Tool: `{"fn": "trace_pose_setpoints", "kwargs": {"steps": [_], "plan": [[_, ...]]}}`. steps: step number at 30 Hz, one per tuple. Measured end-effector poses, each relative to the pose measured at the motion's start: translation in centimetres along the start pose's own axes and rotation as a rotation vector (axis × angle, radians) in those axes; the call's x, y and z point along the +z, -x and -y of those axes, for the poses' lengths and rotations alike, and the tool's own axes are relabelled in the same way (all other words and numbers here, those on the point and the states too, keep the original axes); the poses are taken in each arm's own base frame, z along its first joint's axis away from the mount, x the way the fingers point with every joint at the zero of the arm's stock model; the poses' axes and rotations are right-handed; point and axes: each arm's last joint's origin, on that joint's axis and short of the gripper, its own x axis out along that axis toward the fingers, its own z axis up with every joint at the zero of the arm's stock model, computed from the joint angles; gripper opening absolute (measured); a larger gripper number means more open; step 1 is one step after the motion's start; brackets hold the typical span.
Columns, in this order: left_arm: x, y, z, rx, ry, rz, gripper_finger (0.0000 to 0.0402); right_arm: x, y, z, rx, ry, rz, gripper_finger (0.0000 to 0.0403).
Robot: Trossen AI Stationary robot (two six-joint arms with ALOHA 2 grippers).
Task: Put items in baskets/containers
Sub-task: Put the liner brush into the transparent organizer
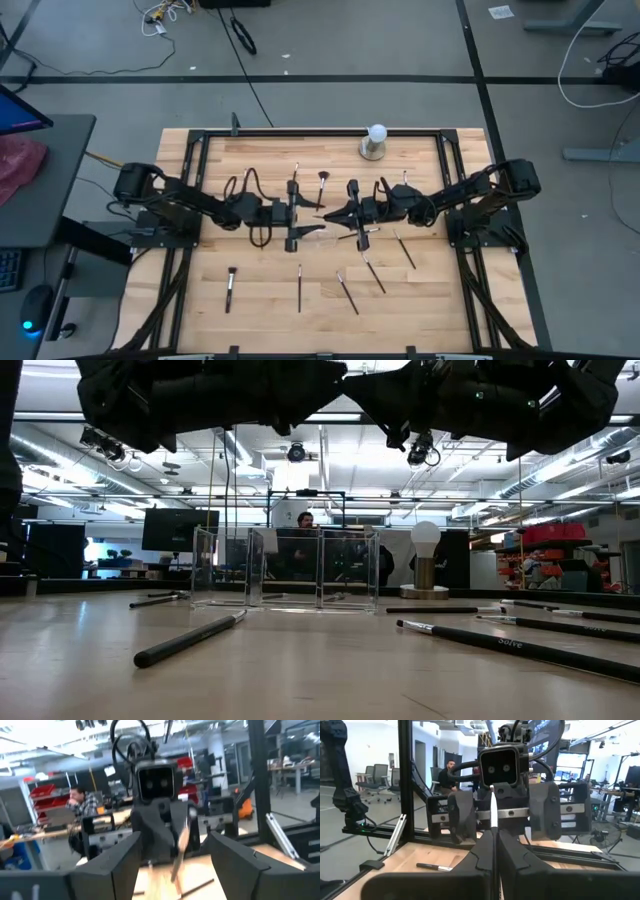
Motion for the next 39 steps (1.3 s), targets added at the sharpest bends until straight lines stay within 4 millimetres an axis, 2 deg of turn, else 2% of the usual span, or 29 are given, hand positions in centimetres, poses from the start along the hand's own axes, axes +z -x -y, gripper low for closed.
{"fn": "trace_pose_setpoints", "kwargs": {"steps": [8,18,22,26,33,39], "plan": [[0.2,0.0,0.2,-0.028,0.002,0.029,0.0159,0.0,0.0,-0.1,0.004,0.012,-0.005,0.0009],[0.2,0.0,0.4,-0.077,-0.002,0.035,0.0017,-0.2,0.0,-0.2,0.009,0.009,-0.016,0.0009],[0.0,0.0,0.4,-0.097,0.005,0.023,0.0015,-0.5,0.0,-0.2,0.013,0.002,-0.053,0.0019],[0.2,0.2,0.4,-0.101,0.026,-0.018,0.0014,-1.0,0.2,-0.1,-0.031,-0.005,-0.148,0.0049],[3.1,1.5,-0.1,-0.045,0.08,-0.129,0.0014,0.0,2.1,0.2,-0.149,-0.034,-0.37,0.0129],[6.2,4.1,-0.1,-0.057,0.204,-0.248,0.0014,0.8,2.8,0.3,-0.195,-0.034,-0.396,0.017]]}}
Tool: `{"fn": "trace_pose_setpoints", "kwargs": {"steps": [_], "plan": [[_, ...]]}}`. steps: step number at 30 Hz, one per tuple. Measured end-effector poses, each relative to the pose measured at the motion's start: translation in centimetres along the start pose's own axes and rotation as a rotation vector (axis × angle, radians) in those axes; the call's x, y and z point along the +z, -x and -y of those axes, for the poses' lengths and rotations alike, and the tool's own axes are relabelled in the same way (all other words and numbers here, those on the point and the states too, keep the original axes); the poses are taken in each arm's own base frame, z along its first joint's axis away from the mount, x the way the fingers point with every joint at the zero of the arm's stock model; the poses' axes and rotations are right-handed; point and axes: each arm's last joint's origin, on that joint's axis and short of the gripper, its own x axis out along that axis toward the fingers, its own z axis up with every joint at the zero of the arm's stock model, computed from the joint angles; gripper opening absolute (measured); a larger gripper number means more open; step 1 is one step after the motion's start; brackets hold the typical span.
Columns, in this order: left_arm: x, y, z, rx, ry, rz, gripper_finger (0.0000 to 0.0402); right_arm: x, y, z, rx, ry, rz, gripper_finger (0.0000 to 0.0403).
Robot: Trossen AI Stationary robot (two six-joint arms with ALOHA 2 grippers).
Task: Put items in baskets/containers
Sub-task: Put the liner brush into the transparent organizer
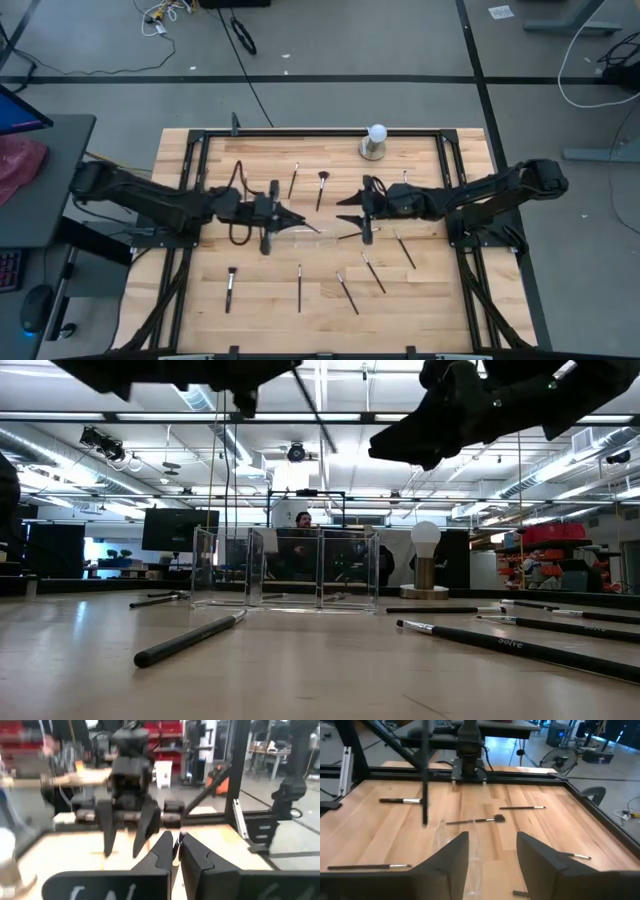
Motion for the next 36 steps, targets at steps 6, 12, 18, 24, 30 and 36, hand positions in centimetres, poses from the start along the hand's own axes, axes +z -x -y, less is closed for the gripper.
{"fn": "trace_pose_setpoints", "kwargs": {"steps": [6,12,18,24,30,36], "plan": [[1.5,2.6,1.1,0.056,0.141,-0.25,0.0014,-0.4,-0.4,-0.1,0.001,0.018,-0.005,0.0174],[-0.3,3.1,1.2,0.152,0.203,-0.352,0.0015,-0.7,-0.8,-0.1,0.005,0.018,-0.002,0.0163],[-1.4,3.2,0.4,0.302,0.21,-0.351,0.0015,-0.9,-1.3,-0.2,0.005,0.016,0.021,0.0155],[-2.1,2.9,-0.3,0.27,0.263,-0.405,0.0015,-1.2,-1.5,-0.3,0.006,0.017,0.01,0.0155],[-4.3,1.5,-0.9,0.269,0.293,-0.52,0.0015,-1.1,-1.5,-0.3,0.007,0.016,0.017,0.0155],[-6.1,0.5,-1.6,0.319,0.315,-0.583,0.0016,-1.0,-1.5,-0.2,0.006,0.015,0.027,0.0155]]}}
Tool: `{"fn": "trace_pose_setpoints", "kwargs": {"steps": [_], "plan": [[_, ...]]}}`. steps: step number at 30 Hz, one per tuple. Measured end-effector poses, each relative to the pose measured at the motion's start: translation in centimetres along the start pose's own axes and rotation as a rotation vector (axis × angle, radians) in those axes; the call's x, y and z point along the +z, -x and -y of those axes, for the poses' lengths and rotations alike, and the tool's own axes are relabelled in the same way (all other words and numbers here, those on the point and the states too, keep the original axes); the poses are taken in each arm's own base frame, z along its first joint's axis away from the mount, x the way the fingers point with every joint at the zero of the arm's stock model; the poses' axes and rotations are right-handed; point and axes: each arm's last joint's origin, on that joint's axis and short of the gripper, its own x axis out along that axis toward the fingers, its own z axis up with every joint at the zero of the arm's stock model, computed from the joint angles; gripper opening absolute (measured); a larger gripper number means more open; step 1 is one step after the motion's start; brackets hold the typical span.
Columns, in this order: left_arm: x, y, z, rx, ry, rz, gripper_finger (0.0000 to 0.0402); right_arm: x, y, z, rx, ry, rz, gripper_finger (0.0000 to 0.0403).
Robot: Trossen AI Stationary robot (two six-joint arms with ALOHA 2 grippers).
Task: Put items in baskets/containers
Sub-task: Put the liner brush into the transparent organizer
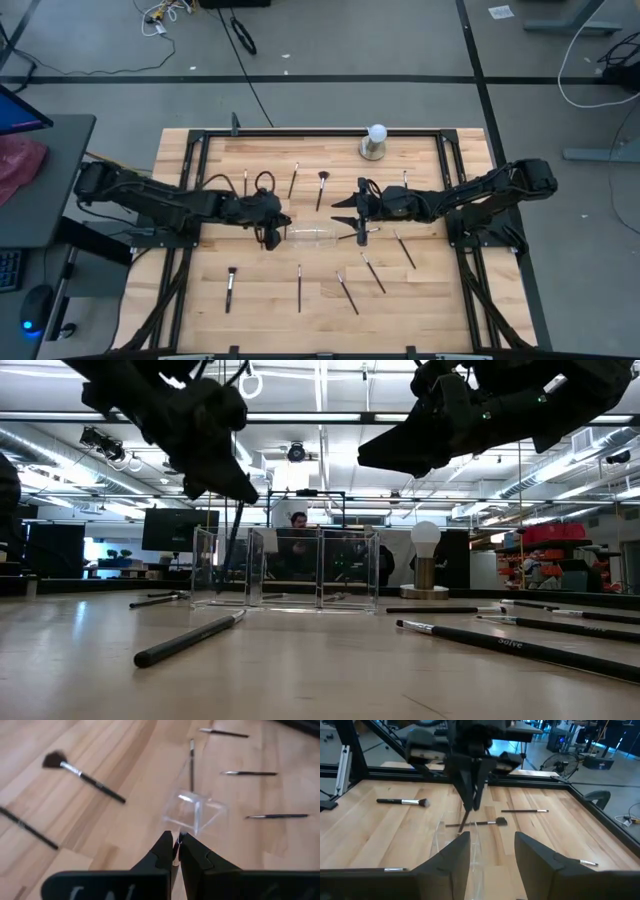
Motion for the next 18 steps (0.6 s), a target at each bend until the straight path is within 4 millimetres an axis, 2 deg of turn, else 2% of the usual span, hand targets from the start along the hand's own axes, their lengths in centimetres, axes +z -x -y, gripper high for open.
{"fn": "trace_pose_setpoints", "kwargs": {"steps": [7,18], "plan": [[-0.12,-0.25,-0.04,0.006,0.031,-0.009,0.0037,0.0,0.0,0.0,0.0,0.0,0.0,0.0155],[-0.07,-0.3,-0.18,0.056,0.048,0.015,0.0132,0.01,0.01,0.0,0.0,0.0,0.0,0.0155]]}}
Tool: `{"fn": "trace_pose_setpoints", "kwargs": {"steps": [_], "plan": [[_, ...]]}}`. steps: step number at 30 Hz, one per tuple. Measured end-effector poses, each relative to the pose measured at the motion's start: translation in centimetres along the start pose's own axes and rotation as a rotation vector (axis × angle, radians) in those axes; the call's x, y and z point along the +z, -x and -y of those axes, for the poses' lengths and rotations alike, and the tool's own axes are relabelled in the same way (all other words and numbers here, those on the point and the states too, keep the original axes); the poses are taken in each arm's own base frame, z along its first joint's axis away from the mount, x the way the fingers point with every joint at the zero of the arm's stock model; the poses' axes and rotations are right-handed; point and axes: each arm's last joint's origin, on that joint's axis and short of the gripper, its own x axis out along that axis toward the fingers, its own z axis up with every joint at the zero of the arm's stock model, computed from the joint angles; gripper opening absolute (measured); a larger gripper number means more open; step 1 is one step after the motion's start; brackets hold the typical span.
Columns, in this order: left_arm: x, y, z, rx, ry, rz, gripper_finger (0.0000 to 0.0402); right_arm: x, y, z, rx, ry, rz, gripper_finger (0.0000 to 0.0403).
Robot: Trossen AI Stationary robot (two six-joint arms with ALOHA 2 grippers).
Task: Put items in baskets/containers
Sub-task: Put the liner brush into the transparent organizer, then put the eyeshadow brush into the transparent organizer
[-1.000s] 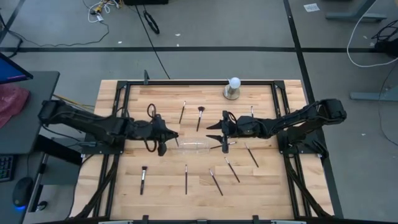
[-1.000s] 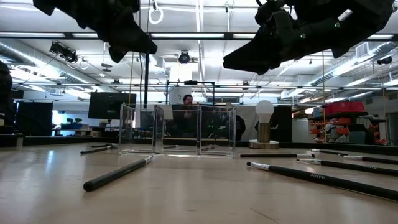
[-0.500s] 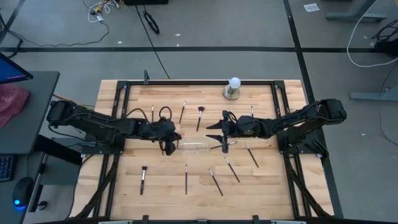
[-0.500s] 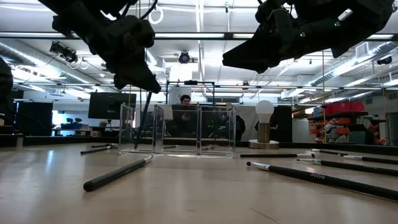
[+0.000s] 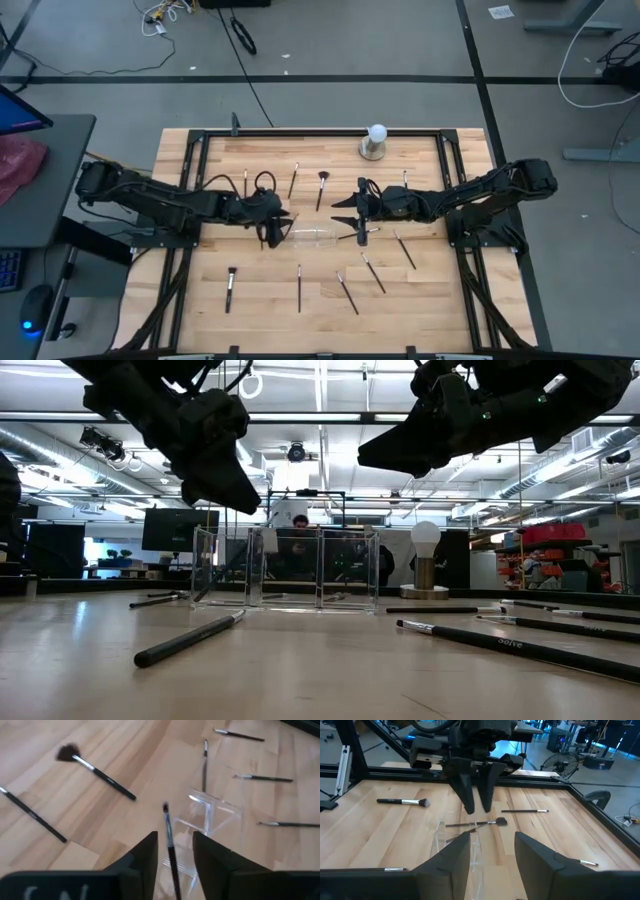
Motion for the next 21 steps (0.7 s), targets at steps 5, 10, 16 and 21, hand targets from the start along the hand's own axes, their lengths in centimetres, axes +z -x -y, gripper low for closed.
{"fn": "trace_pose_setpoints", "kwargs": {"steps": [5,10,16,21], "plan": [[1.0,0.8,0.3,-0.026,-0.008,0.037,0.0157,0.0,0.0,0.0,0.0,0.0,0.0,0.0155],[2.4,2.8,0.9,-0.13,-0.059,0.095,0.0158,0.5,0.6,0.0,0.003,-0.018,-0.005,0.0153],[2.3,4.7,2.0,-0.192,-0.184,0.138,0.0148,1.1,3.0,-0.8,0.043,-0.077,-0.118,0.0153],[1.5,5.0,3.3,-0.131,-0.234,0.174,0.0142,0.6,5.5,-2.1,0.064,-0.221,-0.304,0.0153]]}}
